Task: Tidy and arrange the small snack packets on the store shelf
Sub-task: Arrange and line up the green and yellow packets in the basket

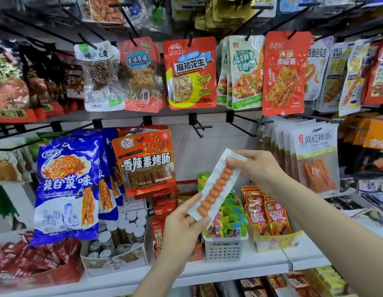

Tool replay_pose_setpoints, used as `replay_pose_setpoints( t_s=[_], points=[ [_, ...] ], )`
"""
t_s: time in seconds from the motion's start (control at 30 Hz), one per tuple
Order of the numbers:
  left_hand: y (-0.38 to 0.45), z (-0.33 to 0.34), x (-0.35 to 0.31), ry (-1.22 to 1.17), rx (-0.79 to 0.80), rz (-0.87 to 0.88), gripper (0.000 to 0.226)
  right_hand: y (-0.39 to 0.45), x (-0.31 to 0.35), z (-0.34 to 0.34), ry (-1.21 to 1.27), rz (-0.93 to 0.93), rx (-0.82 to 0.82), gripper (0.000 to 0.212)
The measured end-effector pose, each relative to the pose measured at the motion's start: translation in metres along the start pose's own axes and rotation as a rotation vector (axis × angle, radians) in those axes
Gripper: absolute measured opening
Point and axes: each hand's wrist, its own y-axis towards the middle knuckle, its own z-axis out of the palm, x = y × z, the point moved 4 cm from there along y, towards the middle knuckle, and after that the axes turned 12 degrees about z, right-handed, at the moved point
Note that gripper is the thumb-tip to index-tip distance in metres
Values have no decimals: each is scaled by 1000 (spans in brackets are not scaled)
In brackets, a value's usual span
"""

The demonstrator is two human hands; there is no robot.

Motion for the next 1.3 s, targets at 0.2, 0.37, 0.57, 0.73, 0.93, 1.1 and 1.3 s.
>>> replay_pose_setpoints(
  t_s=[0.2, 0.37, 0.57, 0.73, 0.93, 1.1, 1.3],
  points=[
    [0, -2, 2, -199, 37, -26, 57, 1, -2, 5, 97, 16, 116, 35],
    [-2, 7, 5, -785, 70, -492, 65, -2, -2, 16, 263, 31, 413, 26],
    [10, -1, 3, -436, 54, -226, 40, -2, -1, 7, 227, 109, 559, 30],
    [19, -15, 3, 226, -45, 89, 38, 3, 0, -2, 51, 198, 416, 33],
    [41, -26, 17, 540, -80, 270, 34, 5, 9, 0, -613, -56, 188, 16],
    [68, -38, 55, 843, 34, 93, 42, 19, 8, -18, -723, -301, -200, 18],
    [74, -6, 93, 1038, 428, 176, 63, 29, -12, -47, -836, -429, -420, 15]
  ],
)
